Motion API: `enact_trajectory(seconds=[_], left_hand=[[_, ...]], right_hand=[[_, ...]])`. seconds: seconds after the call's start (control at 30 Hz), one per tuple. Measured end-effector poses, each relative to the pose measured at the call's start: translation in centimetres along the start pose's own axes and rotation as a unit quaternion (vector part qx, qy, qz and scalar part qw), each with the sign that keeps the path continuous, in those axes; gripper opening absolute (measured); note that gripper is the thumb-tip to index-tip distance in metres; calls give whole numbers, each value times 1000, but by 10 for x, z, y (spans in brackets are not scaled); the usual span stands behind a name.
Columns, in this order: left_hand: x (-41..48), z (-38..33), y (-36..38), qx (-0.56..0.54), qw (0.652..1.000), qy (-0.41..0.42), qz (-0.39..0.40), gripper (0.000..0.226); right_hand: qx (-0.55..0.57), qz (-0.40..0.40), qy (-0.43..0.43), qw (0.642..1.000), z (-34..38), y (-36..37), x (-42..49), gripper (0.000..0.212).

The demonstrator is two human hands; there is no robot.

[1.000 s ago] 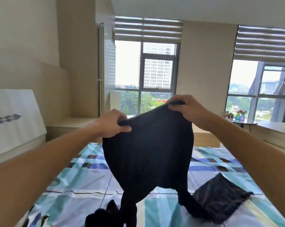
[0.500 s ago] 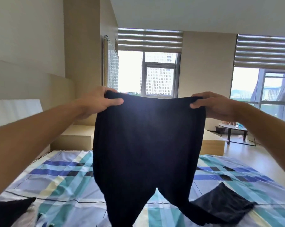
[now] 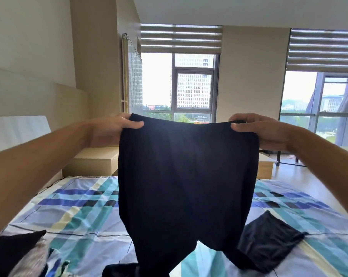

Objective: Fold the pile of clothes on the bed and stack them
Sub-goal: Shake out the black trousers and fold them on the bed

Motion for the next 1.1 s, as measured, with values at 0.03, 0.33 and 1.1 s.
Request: enact_trajectory(seconds=[0.03, 0.33, 1.1], left_hand=[[6, 7, -1, 4, 1000, -20, -18, 40], [31, 10, 49, 14, 987, -59, -148, 24], [8, -34, 68, 360, 926, -10, -114, 66]], right_hand=[[-1, -17, 19, 1000, -7, -1, 0, 17], [35, -141, 26, 989, -18, 56, 21, 5], [-70, -115, -110, 985, -20, 91, 32, 30]])
Point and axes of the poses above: each hand's wrist, its own x-axis towards the middle knuckle, its own y-axis out of the palm, z = x × y, the point moved 10 cm from there along x, towards the middle knuckle, and after that the axes turned 14 degrees about -y, right-handed, at the moved point
